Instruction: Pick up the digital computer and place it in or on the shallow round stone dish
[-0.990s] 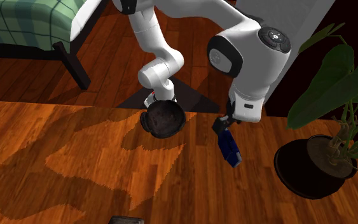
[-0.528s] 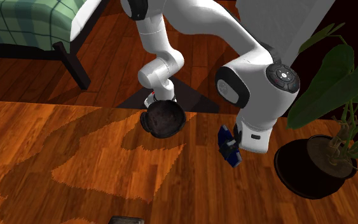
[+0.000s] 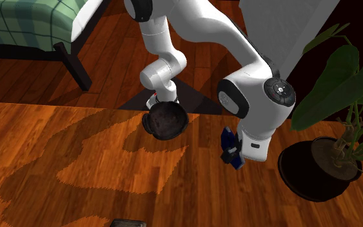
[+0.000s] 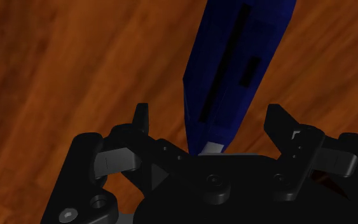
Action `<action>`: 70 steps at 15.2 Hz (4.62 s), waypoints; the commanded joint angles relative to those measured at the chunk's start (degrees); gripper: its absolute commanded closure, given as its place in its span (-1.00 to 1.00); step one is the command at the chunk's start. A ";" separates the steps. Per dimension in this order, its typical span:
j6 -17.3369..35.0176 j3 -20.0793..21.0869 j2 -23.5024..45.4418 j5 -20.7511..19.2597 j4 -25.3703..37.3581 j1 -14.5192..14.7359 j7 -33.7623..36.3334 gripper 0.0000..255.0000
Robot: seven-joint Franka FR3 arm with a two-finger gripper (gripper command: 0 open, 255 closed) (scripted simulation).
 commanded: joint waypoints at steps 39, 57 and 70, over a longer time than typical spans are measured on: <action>-17.61 0.44 -2.19 0.06 15.46 0.18 -0.26 1.00; -27.20 -1.18 -17.42 -2.71 10.14 -1.97 -3.67 1.00; -38.06 -5.44 -40.90 -9.31 -1.56 -7.25 -11.61 1.00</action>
